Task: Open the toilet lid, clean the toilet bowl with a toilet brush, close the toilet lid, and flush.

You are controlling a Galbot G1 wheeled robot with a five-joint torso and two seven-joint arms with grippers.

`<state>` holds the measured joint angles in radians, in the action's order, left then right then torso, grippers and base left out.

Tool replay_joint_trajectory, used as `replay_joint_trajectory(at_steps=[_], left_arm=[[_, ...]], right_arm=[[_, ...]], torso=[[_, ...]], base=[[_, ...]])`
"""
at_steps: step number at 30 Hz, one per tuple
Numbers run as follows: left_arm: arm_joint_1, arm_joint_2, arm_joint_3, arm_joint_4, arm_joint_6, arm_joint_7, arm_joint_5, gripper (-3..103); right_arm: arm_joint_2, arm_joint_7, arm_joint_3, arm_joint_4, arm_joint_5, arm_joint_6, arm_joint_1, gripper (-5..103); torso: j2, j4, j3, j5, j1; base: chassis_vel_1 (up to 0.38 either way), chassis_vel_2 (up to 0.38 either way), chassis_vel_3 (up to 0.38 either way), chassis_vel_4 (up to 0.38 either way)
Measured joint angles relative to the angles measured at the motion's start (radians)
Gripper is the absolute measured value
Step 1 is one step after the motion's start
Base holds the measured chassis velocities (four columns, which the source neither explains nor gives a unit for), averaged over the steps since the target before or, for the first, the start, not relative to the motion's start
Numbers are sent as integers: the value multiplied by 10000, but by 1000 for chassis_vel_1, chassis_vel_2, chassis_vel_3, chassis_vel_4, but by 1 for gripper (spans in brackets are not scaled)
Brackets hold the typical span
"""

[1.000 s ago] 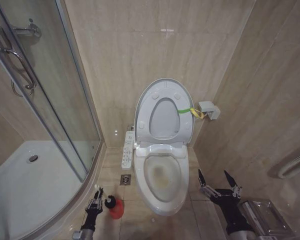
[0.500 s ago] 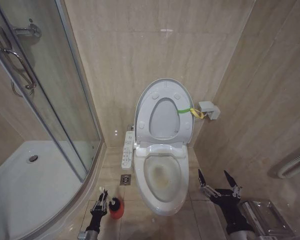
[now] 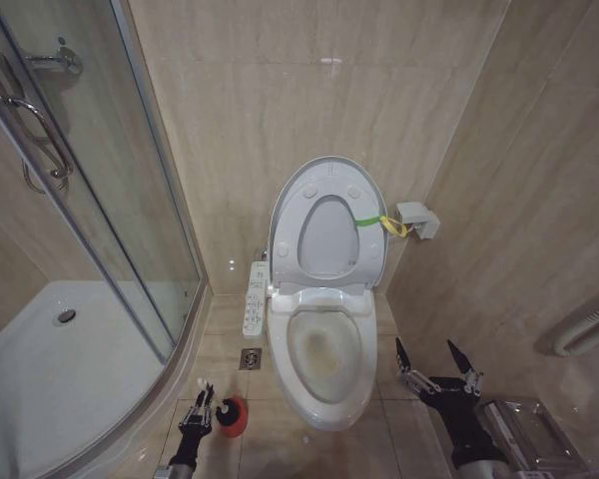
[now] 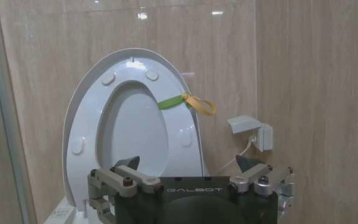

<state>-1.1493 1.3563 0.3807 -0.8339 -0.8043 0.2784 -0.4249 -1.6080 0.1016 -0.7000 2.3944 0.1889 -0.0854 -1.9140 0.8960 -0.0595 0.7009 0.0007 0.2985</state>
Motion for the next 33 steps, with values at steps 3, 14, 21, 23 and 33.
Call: replay_joint_trajectory(at_steps=[3, 14, 21, 23, 33], left_arm=[[99, -12, 15, 190, -46, 69, -3, 15], [622, -3, 41, 1106, -122, 385, -14, 15], [709, 38, 14, 1463, -59, 392, -13, 15], [692, 59, 3, 1507, -30, 396, -22, 15], [736, 132, -20, 1827, 243, 360, -404, 15]], right_arm=[[-1, 0, 0, 0, 0, 0, 0, 100], [0, 0, 0, 1, 0, 0, 0, 100], [0, 0, 0, 0, 0, 0, 0, 100], [0, 0, 0, 0, 0, 0, 0, 100], [-1, 0, 0, 0, 0, 0, 0, 100]], torso=[[0, 0, 0, 0, 0], [0, 1, 0, 1, 0], [0, 0, 0, 0, 0], [0, 0, 0, 0, 0], [0, 0, 0, 0, 0]], base=[[0, 0, 0, 0], [0, 0, 0, 0], [0, 0, 0, 0], [0, 0, 0, 0], [0, 0, 0, 0]])
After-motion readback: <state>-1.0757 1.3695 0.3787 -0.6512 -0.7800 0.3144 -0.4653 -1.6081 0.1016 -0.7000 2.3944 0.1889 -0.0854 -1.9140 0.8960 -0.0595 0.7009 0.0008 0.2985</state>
